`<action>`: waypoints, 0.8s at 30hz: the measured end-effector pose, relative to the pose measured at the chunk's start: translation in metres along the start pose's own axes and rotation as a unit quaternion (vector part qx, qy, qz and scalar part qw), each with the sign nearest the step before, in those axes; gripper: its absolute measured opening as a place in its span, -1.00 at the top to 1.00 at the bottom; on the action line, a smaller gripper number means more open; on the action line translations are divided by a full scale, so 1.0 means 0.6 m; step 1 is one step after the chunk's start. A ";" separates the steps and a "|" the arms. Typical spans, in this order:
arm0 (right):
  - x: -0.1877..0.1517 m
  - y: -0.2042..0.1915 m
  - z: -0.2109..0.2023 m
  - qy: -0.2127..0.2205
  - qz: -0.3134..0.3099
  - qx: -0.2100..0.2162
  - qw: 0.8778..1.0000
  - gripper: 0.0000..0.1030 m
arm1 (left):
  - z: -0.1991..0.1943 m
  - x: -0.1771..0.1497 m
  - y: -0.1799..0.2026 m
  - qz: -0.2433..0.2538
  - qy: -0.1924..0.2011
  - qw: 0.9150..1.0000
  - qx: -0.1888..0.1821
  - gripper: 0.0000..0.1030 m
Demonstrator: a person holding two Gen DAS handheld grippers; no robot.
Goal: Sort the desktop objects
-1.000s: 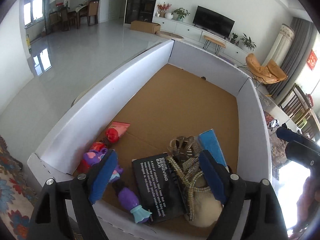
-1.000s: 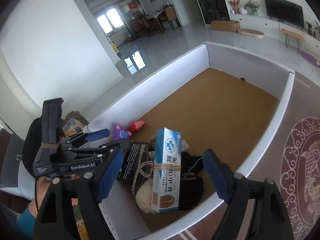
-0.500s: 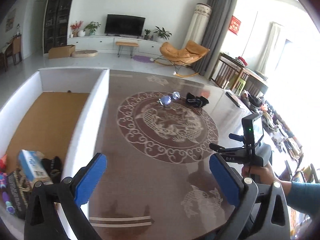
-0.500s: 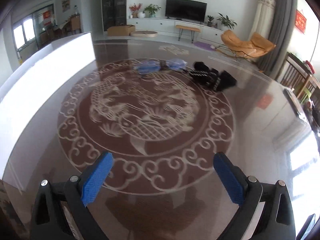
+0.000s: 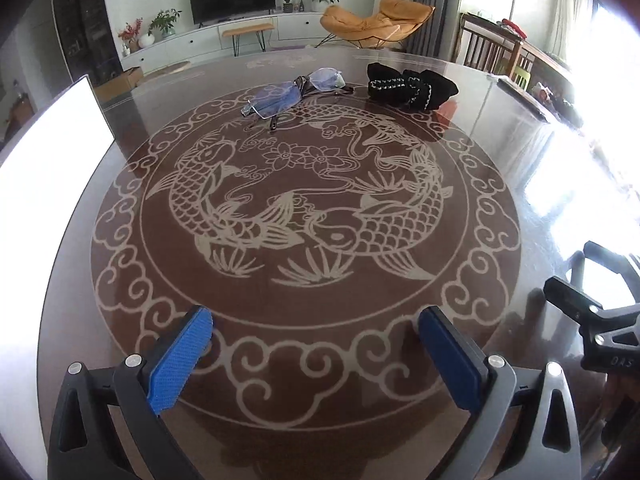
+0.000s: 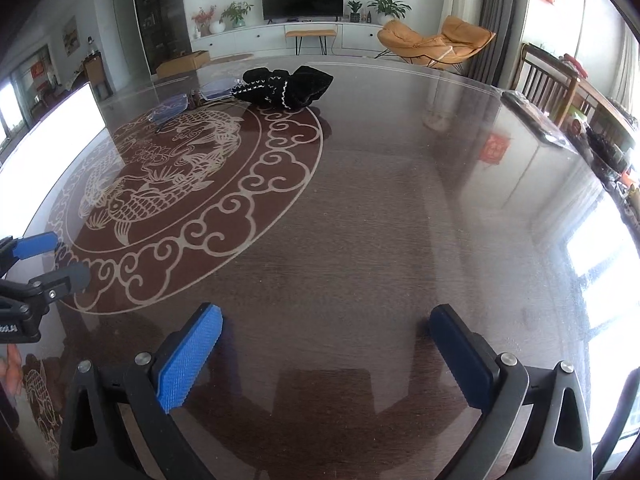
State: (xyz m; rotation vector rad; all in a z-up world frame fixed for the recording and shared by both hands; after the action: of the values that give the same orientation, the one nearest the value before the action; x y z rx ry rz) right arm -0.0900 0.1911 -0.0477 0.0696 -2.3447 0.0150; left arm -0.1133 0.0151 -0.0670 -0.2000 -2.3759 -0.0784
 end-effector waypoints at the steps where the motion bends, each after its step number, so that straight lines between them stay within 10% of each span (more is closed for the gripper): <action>1: 0.000 0.000 0.000 0.000 0.000 0.000 1.000 -1.00 | 0.003 0.006 0.001 -0.001 0.005 1.000 0.003 -1.00; 24: 0.000 0.000 -0.001 0.000 0.000 0.000 1.000 -1.00 | 0.010 0.013 -0.001 -0.011 0.019 1.000 0.012 -1.00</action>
State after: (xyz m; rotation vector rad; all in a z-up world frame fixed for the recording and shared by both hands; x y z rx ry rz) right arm -0.0897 0.1909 -0.0475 0.0690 -2.3448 0.0147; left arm -0.1230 0.0158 -0.0661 -0.1581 -2.3405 -0.0631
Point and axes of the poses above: each gripper's, at about its wrist camera, not at the fingertips, and z roughly the way its jaws point, y to its right, x to its top, the point moved 5 cm from there along z, roughly the way its jaws point, and after that the axes turned 10 degrees about y, right-handed, at the moved point
